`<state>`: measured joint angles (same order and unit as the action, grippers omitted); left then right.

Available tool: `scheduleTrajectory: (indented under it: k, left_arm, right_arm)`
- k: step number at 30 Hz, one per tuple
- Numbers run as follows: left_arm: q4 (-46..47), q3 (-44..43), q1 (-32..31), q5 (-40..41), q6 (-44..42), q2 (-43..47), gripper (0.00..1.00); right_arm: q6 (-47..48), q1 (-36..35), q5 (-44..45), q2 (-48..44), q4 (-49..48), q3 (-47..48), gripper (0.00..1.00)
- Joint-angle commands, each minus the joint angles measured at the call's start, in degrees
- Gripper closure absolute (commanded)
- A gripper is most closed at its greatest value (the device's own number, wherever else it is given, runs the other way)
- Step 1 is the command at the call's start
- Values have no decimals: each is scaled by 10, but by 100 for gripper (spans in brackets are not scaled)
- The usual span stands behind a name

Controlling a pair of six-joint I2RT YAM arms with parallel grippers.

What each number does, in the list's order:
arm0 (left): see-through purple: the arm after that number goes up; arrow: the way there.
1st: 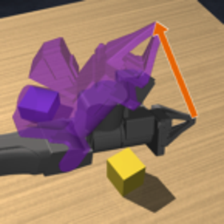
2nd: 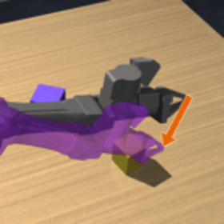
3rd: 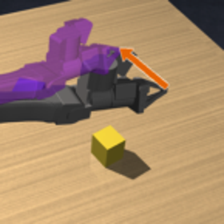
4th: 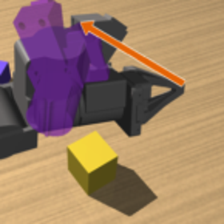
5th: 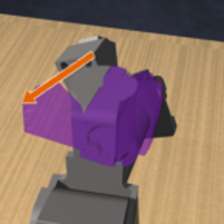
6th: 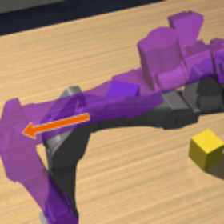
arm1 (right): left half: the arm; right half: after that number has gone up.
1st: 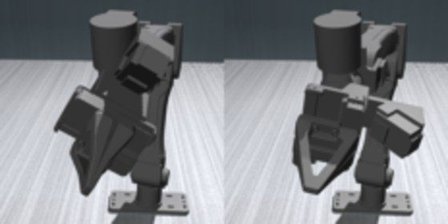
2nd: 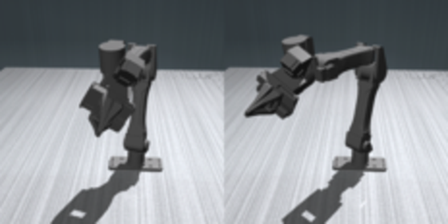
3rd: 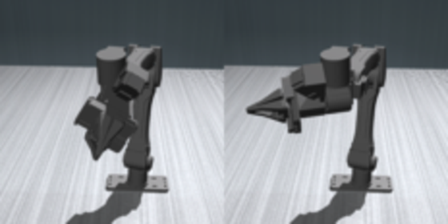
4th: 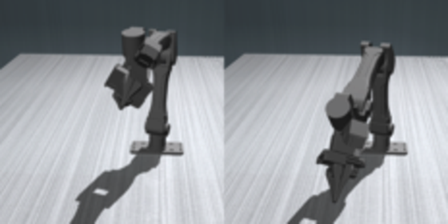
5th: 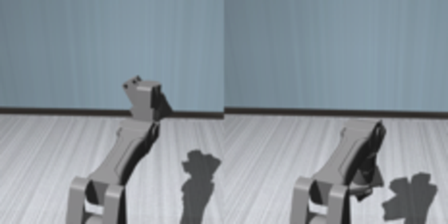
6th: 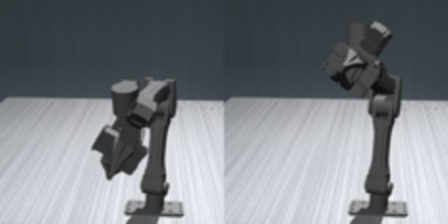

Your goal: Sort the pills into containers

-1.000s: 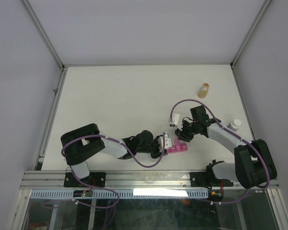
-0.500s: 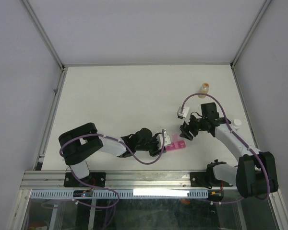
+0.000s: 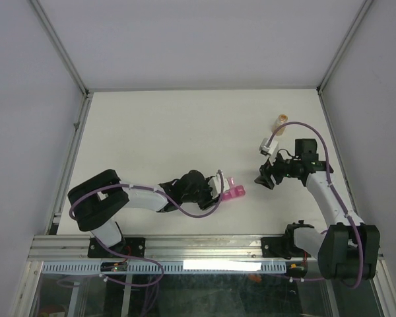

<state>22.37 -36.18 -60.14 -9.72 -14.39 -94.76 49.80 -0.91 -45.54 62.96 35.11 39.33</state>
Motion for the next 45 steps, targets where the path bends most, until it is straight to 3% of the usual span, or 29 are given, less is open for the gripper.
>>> scheduleTrajectory:
  k: [1, 7, 14, 20, 23, 26, 30, 34, 39, 45]
  left_arm:
    - [-44, -10, 11, 44, -9, 33, 74]
    - [-68, -7, 24, 60, -15, 48, 71]
    - [-21, 29, 26, 114, 38, 133, 24]
    - [-7, 64, 27, 115, 109, 220, 17]
    - [-9, 82, 26, 100, 175, 265, 18]
    - [7, 111, 27, 90, 256, 295, 23]
    - [16, 147, 27, 94, 344, 317, 43]
    - [14, 170, 27, 136, 419, 311, 68]
    - [-8, 137, 27, 141, 428, 273, 80]
    - [-41, 89, 27, 161, 405, 231, 80]
  right_arm:
    - [-1, 25, -29, -19, 12, 28, 35]
    - [-9, 51, -29, -14, 22, 34, 35]
    - [-5, 52, -39, -5, 38, 37, 36]
    - [-5, 51, -47, -3, 43, 33, 37]
    - [-23, 45, -37, 3, 29, 27, 44]
    - [-63, 7, 0, 22, -2, 20, 58]
    - [-106, -58, 58, 68, -26, 34, 70]
    - [-127, -107, 96, 99, -38, 48, 72]
    - [-136, -128, 108, 102, -48, 49, 73]
    - [-143, -132, 72, 106, -46, 60, 70]
